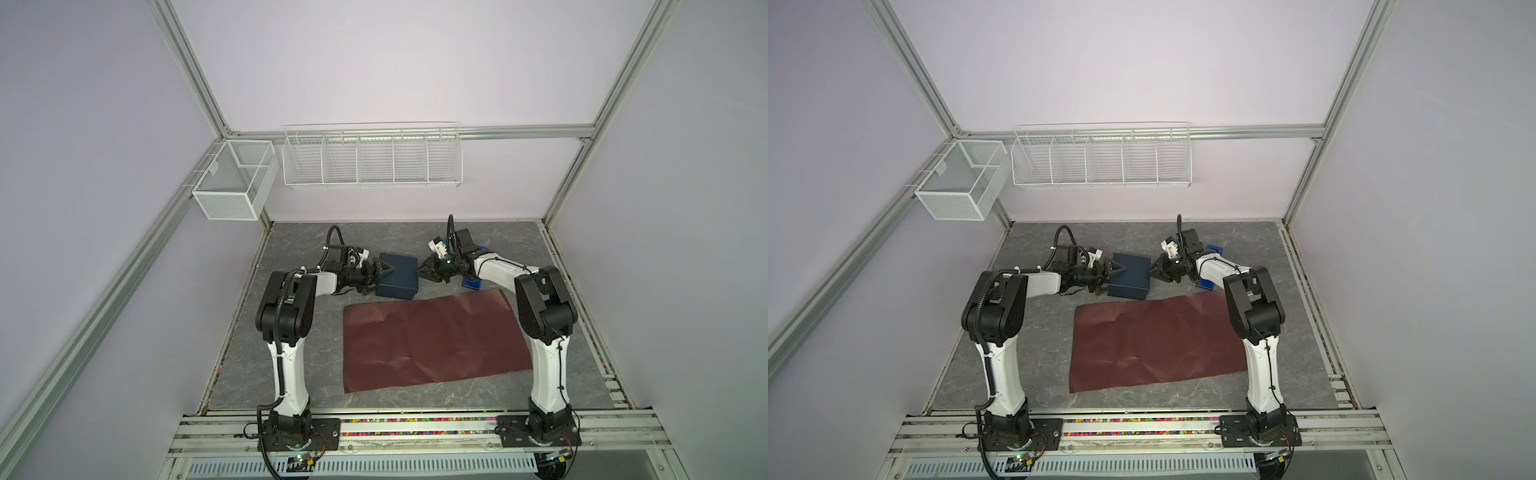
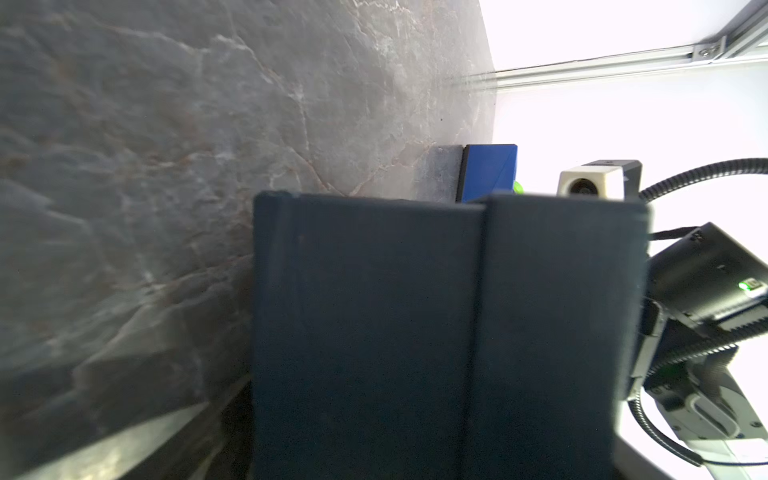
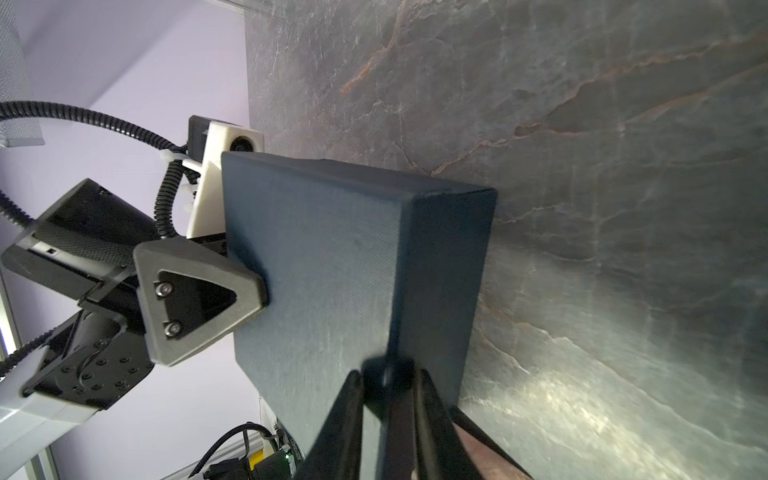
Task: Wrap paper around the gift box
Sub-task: 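Close both grippers on the box sides and lift it slightly, then hold the box with the left gripper while the right gripper releases and withdraws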
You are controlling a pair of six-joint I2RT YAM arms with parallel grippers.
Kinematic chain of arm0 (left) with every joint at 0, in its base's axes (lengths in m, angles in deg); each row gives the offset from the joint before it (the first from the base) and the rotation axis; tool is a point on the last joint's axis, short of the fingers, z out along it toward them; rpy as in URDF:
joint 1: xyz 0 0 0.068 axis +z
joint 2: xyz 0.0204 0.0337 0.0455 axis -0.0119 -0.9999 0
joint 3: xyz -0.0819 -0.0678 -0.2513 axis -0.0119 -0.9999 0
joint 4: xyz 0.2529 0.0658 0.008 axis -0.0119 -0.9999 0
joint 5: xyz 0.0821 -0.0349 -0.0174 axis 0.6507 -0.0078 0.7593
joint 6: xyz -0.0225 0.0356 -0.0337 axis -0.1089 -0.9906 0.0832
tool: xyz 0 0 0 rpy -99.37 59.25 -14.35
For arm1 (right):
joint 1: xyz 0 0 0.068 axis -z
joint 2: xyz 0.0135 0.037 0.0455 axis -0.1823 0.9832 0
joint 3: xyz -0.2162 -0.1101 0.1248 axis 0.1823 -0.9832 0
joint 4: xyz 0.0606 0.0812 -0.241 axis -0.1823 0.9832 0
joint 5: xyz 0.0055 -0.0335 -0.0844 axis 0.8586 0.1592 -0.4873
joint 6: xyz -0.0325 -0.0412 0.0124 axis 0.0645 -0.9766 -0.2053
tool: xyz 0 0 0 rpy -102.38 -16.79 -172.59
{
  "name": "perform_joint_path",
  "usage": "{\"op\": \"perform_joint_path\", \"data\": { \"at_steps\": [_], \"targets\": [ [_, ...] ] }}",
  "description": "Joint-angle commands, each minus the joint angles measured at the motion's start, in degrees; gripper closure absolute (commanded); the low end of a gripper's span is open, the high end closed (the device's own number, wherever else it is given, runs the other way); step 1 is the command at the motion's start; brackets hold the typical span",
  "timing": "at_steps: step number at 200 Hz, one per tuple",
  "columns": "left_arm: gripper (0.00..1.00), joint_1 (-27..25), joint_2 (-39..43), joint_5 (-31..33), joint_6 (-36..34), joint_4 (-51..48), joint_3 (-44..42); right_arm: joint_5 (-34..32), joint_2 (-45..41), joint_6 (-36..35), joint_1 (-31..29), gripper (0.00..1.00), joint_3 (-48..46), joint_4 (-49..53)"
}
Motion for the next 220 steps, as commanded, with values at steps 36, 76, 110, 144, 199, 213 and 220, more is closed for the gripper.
{"op": "perform_joint_path", "data": {
  "at_steps": [36,76,110,144,199,213,220],
  "targets": [
    [0.21,-0.8,-0.2,-0.1,-1.4,-1.3,1.9,-6.2,0.2,0.3,0.8,0.75,-2.3,5.3],
    [0.29,-0.3,1.7,1.7,-6.7,-8.4,4.0,-7.1,-6.9,-2.1,2.3,0.57,-2.4,8.6],
    [0.33,1.0,5.2,3.4,-7.5,-10.0,4.5,-11.2,-16.1,-8.3,6.5,0.43,-5.5,17.2],
    [0.36,2.5,9.0,0.9,-5.9,-7.1,3.1,-15.8,-27.9,-10.3,16.5,0.25,-16.3,20.6],
    [0.36,2.7,16.3,1.9,-6.8,-6.8,-1.5,-22.4,-37.6,-12.7,30.3,0.03,-30.2,27.6],
    [0.36,2.7,17.7,1.5,-6.9,-6.7,-2.7,-23.0,-39.8,-12.4,31.2,0.04,-33.5,27.6],
    [0.36,2.7,18.4,1.2,-6.9,-6.4,-3.3,-23.5,-40.7,-12.1,31.3,0.04,-34.7,27.8]
  ]
}}
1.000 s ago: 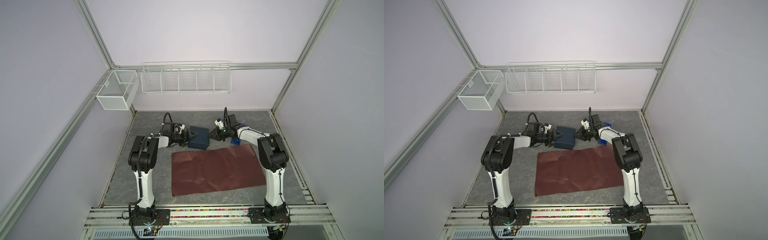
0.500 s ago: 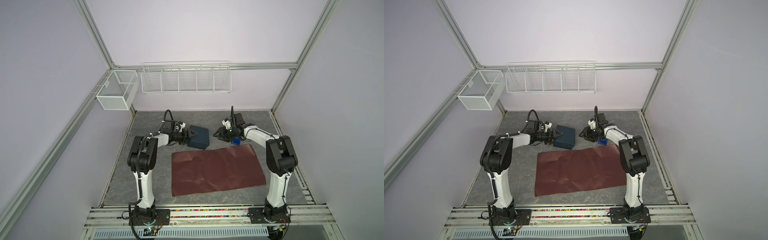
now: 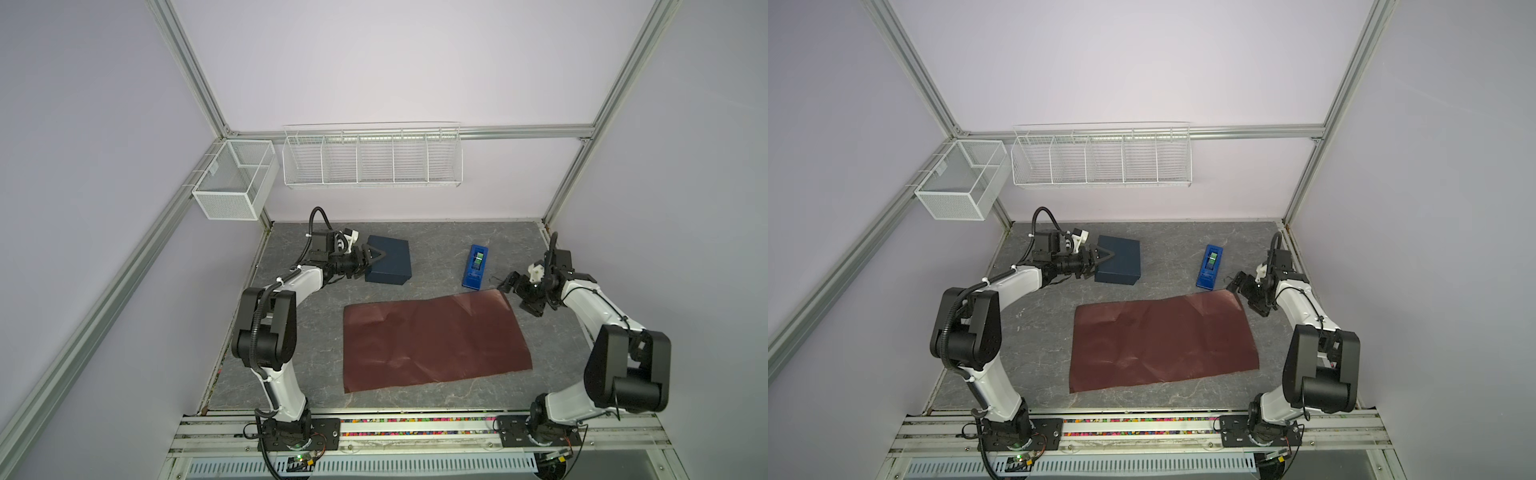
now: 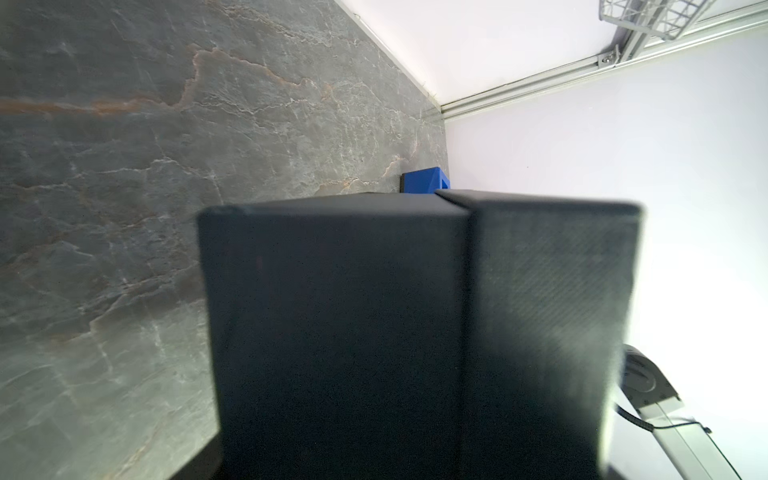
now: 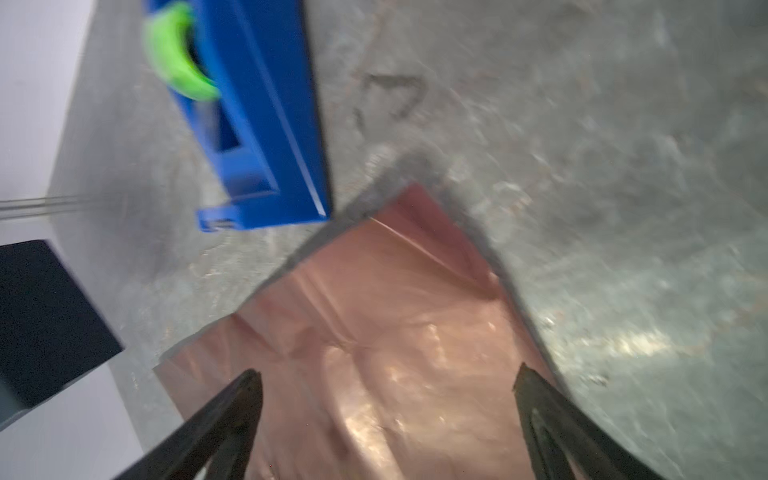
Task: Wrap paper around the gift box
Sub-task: 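Hold the box with the left gripper while the right gripper releases and withdraws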
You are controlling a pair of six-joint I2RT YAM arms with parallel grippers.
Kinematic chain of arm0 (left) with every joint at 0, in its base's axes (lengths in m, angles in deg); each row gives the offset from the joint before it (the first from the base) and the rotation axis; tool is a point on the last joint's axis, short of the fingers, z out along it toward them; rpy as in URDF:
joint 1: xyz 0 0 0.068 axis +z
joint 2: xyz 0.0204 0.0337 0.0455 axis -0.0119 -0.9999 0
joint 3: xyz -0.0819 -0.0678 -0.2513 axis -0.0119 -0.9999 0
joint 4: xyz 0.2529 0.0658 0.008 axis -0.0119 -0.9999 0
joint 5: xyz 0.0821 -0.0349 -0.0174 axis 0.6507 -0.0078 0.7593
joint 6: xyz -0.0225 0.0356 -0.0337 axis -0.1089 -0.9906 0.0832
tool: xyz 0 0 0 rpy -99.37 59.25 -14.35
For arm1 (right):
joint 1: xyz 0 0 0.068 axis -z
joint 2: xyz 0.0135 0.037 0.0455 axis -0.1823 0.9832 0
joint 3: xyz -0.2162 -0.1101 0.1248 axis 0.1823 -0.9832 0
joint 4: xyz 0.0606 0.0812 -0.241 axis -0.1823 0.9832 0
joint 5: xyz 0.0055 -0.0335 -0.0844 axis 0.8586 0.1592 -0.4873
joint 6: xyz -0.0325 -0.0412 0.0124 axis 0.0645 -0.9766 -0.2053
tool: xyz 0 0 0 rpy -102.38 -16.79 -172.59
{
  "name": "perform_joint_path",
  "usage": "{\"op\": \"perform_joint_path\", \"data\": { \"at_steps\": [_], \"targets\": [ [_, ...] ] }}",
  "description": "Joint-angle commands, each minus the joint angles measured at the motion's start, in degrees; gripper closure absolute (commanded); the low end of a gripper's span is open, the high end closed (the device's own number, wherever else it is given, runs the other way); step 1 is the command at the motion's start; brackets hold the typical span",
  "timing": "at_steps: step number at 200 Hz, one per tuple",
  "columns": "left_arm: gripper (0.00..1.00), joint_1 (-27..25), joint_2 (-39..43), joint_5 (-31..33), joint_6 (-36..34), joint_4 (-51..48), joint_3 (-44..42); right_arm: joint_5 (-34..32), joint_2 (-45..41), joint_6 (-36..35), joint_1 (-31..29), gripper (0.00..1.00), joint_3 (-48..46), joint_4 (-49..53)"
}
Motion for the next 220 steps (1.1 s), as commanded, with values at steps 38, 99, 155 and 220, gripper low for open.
{"op": "perform_joint_path", "data": {
  "at_steps": [38,99,155,220],
  "targets": [
    [0.36,-0.1,6.3,-0.8,-0.7,2.8,-5.2,-4.9,-6.0,0.5,0.7,0.02,-10.6,5.5],
    [0.36,-0.1,7.0,-1.6,-1.2,3.0,-6.7,-13.5,-9.1,2.8,0.8,0.02,-14.8,7.1],
    [0.36,-0.1,7.1,-1.8,-0.3,3.8,-6.5,-9.0,-8.8,5.4,-5.1,0.00,-16.2,7.7],
    [0.35,0.0,7.9,-1.3,0.4,4.5,-7.8,-6.4,-10.6,18.4,-18.0,0.01,-18.9,3.9]
  ]
}}
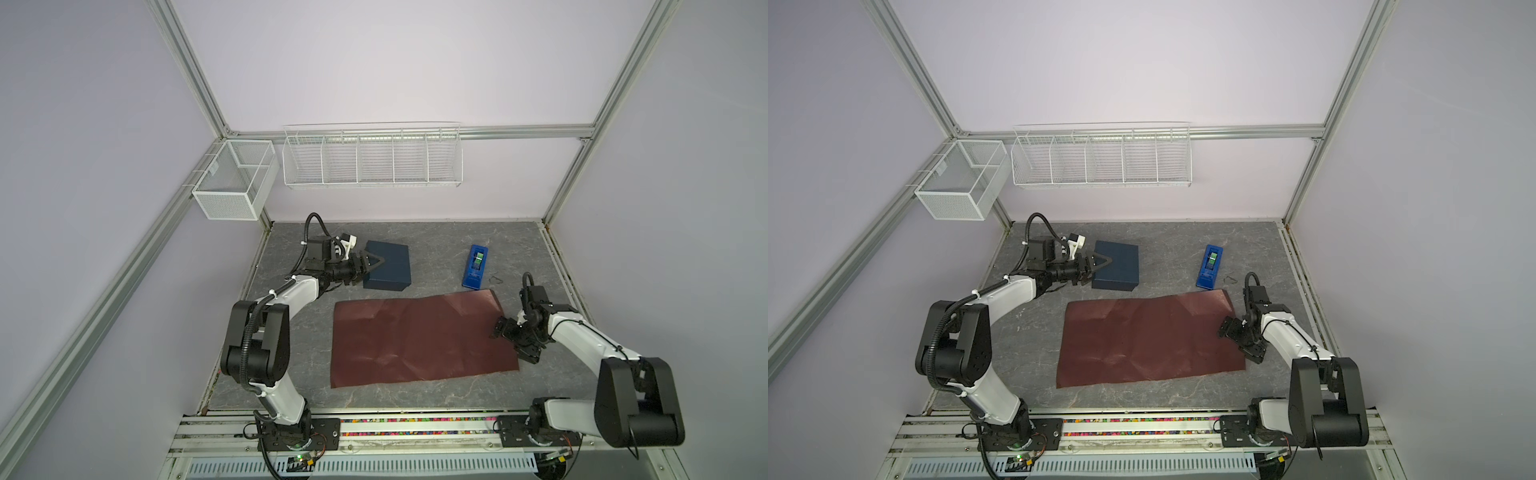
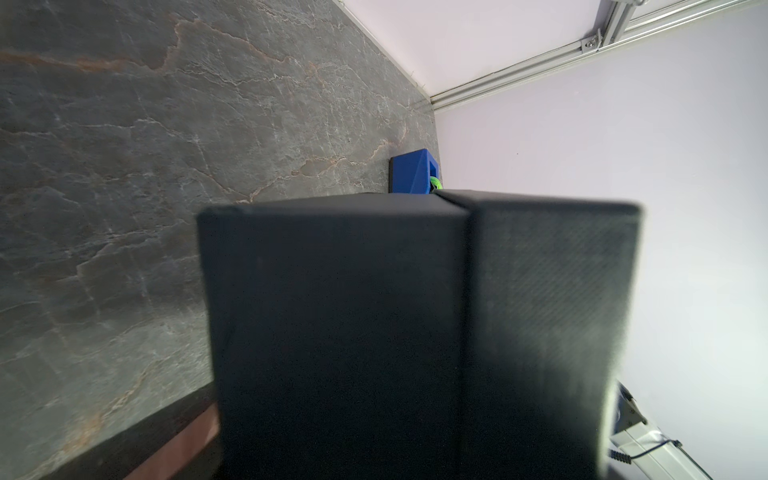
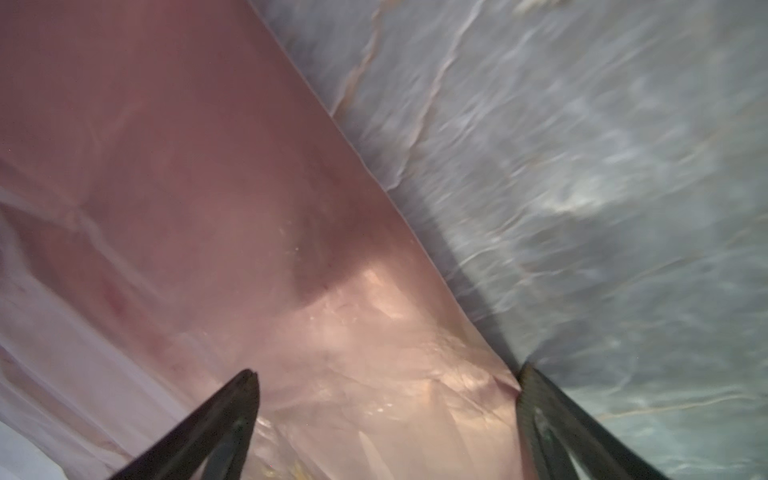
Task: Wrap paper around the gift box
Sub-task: 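Hold the box with the left gripper while the right gripper releases and withdraws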
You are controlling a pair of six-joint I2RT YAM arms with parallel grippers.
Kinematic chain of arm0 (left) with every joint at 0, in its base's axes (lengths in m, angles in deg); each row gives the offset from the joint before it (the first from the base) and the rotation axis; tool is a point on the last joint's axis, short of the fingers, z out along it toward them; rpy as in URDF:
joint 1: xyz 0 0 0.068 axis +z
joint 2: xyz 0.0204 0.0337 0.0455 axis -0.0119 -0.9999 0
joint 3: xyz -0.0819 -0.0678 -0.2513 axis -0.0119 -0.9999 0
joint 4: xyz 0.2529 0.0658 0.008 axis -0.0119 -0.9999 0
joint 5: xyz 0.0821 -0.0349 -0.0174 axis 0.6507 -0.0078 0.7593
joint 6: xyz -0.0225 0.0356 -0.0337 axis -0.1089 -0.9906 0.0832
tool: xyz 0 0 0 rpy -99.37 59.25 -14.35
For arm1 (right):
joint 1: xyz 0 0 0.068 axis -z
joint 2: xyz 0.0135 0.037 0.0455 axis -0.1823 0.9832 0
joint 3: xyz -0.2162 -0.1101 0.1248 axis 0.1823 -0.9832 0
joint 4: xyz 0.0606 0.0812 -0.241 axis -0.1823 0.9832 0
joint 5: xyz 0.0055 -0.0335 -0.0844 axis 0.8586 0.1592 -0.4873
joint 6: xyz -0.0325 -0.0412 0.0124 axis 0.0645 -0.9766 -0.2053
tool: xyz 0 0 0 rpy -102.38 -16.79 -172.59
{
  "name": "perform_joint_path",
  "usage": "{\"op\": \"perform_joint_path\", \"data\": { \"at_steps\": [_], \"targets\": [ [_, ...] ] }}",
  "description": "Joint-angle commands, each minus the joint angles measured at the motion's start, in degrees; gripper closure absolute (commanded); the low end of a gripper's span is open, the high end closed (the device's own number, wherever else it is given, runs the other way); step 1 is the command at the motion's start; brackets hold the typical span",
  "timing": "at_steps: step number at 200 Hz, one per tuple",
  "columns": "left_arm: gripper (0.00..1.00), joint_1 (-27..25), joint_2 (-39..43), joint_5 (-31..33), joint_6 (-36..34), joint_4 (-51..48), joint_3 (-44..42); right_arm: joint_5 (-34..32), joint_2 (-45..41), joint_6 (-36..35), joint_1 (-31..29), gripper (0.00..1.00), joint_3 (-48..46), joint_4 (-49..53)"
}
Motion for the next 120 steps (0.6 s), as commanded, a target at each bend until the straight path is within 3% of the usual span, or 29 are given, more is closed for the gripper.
{"op": "perform_joint_path", "data": {
  "at_steps": [1,55,74,95,120],
  "targets": [
    [0.35,0.0,2.1,-0.7,0.4,2.2,-1.0,3.4,-0.7,8.0,-4.6,0.01,-1.9,-1.0],
    [0.35,-0.5,3.7,0.4,-0.1,0.5,-3.2,4.6,1.1,17.3,-17.0,0.01,-0.4,-5.0],
    [0.35,-0.9,5.0,1.1,-1.0,-1.0,-4.6,1.4,0.4,16.0,-18.1,0.02,2.0,-1.5],
    [0.35,-1.6,6.9,2.9,-2.3,-3.3,-6.7,-7.6,-2.3,13.5,-18.2,0.03,5.6,5.3],
    [0.35,-3.5,8.7,3.3,-0.9,-2.1,-10.6,-9.1,-5.1,10.3,-17.8,0.03,8.2,6.6]
  ]
}}
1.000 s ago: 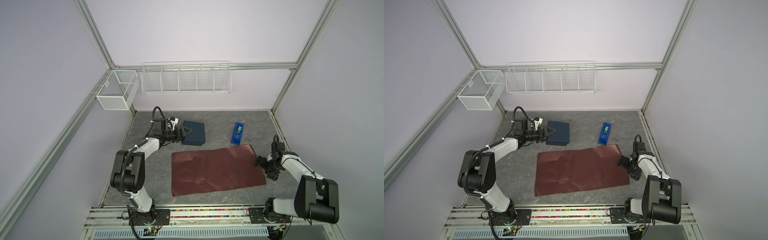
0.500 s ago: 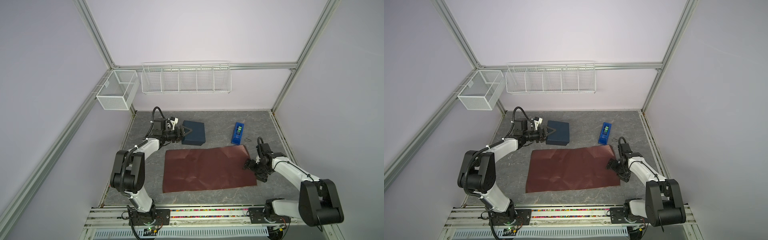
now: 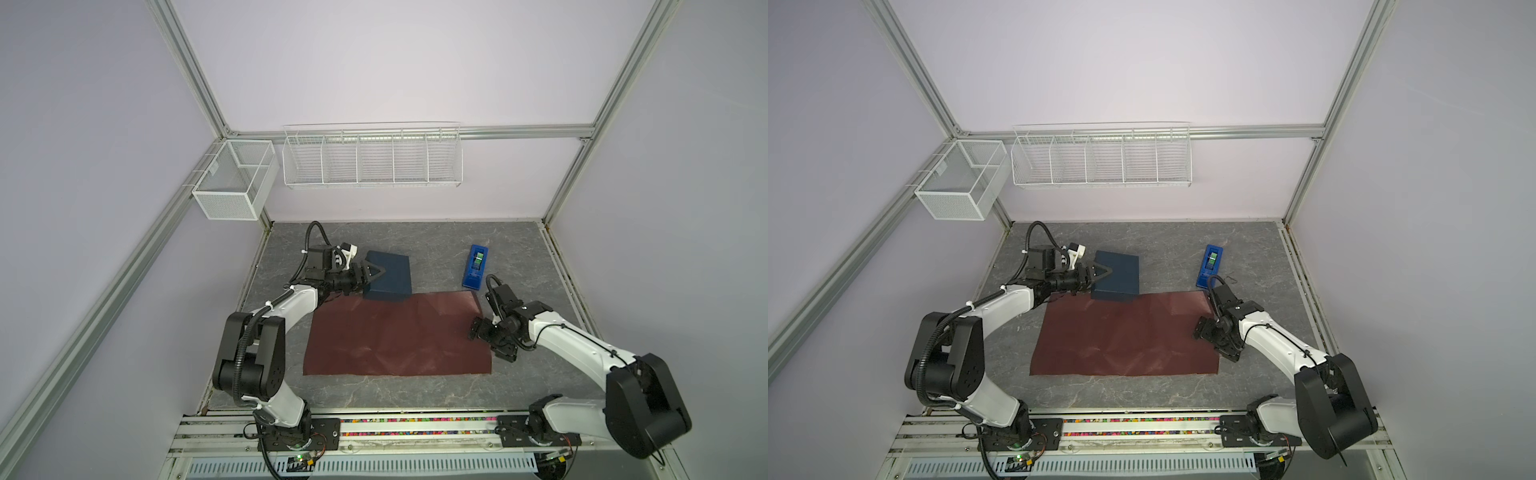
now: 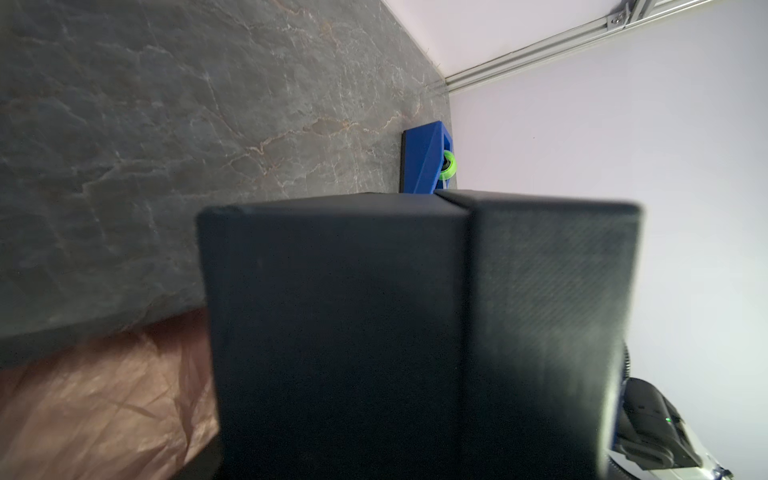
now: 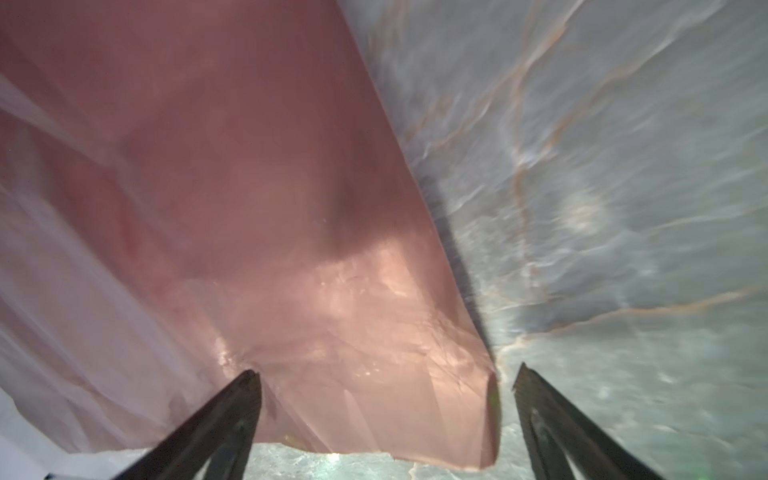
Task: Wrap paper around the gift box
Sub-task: 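Hold the box with the left gripper while the right gripper releases and withdraws, then carry the box with the left gripper onto the maroon paper center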
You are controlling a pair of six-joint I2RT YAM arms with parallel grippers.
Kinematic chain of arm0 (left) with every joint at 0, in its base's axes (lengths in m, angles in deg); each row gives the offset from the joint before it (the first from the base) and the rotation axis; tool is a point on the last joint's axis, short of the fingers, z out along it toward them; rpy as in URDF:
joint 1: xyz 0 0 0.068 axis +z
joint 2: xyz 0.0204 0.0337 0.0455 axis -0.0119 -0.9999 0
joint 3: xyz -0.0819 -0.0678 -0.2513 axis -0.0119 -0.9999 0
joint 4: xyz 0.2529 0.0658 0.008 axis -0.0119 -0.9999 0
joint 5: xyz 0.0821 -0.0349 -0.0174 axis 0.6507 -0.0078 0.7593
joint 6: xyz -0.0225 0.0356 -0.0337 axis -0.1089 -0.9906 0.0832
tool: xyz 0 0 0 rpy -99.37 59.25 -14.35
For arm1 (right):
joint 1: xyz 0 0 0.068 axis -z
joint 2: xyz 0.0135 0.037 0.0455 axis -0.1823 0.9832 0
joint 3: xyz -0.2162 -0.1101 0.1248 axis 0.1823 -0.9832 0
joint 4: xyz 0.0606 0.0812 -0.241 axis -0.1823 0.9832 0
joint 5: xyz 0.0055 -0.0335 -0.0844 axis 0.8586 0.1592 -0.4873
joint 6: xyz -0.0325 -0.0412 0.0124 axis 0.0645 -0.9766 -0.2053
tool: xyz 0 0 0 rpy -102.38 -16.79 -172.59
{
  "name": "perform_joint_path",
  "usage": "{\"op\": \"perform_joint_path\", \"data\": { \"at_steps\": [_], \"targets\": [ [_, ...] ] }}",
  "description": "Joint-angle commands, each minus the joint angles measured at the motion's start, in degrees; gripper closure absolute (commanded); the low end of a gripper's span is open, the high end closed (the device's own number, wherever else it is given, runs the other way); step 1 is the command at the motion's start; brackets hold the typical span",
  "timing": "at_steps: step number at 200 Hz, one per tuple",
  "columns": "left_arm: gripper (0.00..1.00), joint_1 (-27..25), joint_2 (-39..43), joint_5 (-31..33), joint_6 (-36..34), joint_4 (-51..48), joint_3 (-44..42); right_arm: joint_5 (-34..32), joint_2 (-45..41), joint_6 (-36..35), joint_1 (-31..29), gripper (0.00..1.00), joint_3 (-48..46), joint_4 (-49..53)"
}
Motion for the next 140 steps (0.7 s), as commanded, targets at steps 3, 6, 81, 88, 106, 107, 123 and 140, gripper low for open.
{"op": "perform_joint_path", "data": {
  "at_steps": [3,6,81,88,106,107,123,140],
  "targets": [
    [0.35,-2.2,2.4,0.7,0.0,0.5,-3.4,-3.8,-3.3,-2.6,0.3,0.03,3.4,4.2],
    [0.35,-2.5,2.7,0.7,0.2,0.7,-3.9,-3.3,-3.3,-3.3,0.3,0.03,3.7,4.2],
    [0.35,-9.0,9.2,2.5,13.9,16.5,-19.8,1.3,-1.2,-6.8,0.4,0.06,5.7,1.6],
    [0.35,-9.1,9.5,2.4,14.2,17.2,-20.4,1.6,-0.9,-6.8,0.4,0.06,5.6,1.3],
    [0.35,-9.1,9.3,2.3,14.2,17.3,-21.3,2.1,-0.5,-6.5,0.4,0.07,5.6,0.7],
    [0.35,-9.1,9.3,2.4,14.2,17.3,-21.3,2.1,-0.5,-6.5,0.4,0.07,5.5,0.7],
    [0.34,-9.2,8.1,1.5,14.7,18.6,-21.7,2.6,-0.4,-6.2,0.4,0.07,5.3,0.4],
    [0.34,-9.6,6.3,0.1,16.5,22.2,-22.3,3.5,-0.3,-6.0,0.4,0.07,5.3,0.0]
  ]
}}
